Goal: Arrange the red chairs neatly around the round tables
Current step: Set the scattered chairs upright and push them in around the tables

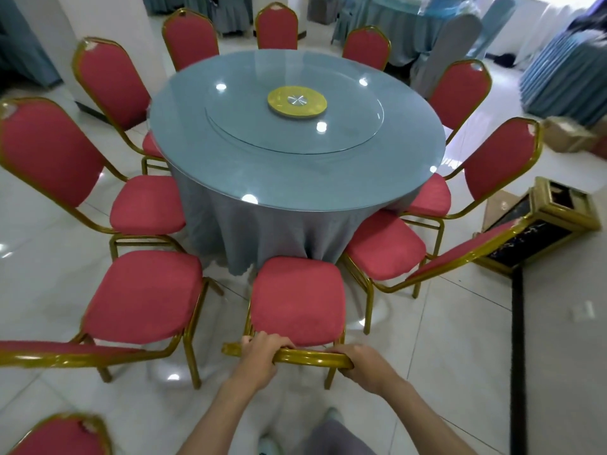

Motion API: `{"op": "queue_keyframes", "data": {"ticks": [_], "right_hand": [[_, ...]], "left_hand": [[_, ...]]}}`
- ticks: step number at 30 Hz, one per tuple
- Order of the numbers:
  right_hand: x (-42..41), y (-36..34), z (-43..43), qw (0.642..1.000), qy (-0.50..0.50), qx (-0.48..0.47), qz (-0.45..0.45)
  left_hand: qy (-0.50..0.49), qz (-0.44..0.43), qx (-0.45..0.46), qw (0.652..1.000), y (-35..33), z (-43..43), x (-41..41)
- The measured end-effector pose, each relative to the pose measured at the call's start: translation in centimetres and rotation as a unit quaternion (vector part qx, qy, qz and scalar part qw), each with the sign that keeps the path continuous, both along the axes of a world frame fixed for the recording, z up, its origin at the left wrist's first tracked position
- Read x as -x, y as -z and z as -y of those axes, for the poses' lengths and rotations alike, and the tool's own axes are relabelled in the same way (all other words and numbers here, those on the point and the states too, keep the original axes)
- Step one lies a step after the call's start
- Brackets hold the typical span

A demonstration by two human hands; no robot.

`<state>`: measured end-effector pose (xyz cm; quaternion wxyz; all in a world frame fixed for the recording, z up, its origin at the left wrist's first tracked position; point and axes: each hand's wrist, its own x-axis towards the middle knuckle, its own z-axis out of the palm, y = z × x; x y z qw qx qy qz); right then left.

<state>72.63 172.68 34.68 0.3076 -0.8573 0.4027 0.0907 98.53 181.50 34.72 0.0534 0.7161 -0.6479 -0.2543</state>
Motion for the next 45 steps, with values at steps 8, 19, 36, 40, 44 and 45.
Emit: {"op": "queue_keyframes", "data": {"ticks": [8,19,36,40,44,45], "right_hand": [[-1.1,-0.4,3.1,0.998,-0.061,0.009,-0.006],[-1.4,-0.2,14.1,0.996,-0.087,0.003,-0.003],[-6.0,0.6,17.7,0.997,-0.074,0.030,0.017],[-5.9,0.6,17.8,0.997,-0.074,-0.004,0.003],[-7.3,0.1,17.7,0.996,-0.076,-0.047,0.005],[-8.0,-0.2,17.6,0.996,-0.075,-0.050,0.013]], "left_hand": [[-0.042,0.034,-0.044,0.998,-0.2,2.7,-0.8],[-0.106,0.018,-0.024,0.994,0.5,10.9,0.0],[-0.222,0.053,-0.028,0.973,-2.1,15.6,-2.5],[-0.199,0.028,-0.042,0.979,-2.5,14.3,-3.1],[-0.163,-0.050,-0.004,0.985,-2.3,11.8,-5.1],[-0.166,-0.083,0.019,0.983,-2.6,11.3,-5.5]]}}
